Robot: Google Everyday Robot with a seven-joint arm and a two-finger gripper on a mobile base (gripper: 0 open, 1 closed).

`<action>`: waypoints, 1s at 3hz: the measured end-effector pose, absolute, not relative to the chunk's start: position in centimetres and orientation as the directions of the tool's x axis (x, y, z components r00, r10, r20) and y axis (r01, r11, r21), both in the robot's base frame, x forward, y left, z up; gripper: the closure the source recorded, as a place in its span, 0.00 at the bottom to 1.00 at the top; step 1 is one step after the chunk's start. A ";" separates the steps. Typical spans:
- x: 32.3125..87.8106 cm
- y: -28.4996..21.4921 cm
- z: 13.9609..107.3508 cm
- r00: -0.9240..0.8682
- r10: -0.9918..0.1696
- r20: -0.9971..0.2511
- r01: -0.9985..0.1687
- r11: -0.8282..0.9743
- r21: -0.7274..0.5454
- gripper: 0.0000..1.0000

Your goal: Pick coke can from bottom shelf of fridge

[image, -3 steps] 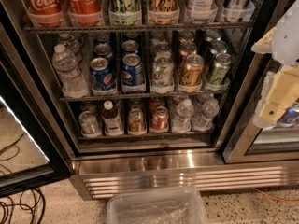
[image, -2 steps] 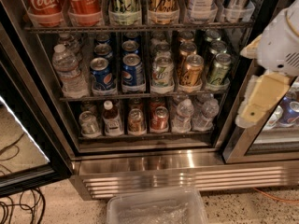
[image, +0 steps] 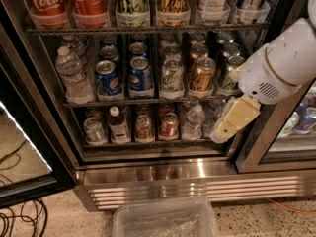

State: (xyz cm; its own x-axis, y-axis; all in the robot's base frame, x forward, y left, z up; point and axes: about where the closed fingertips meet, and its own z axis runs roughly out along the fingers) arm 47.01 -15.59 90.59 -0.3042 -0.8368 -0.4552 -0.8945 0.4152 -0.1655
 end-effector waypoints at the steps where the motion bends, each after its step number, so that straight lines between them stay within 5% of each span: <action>1: 47.0 -15.6 90.6 -0.304 -0.837 -0.455 -0.894 0.415 -0.166 0.00; 3: 46.5 -10.7 88.8 -0.263 -0.794 -0.548 -0.910 0.392 -0.132 0.00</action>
Offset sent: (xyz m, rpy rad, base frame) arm 0.0016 0.0326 -0.0053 0.0506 -0.0162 0.0475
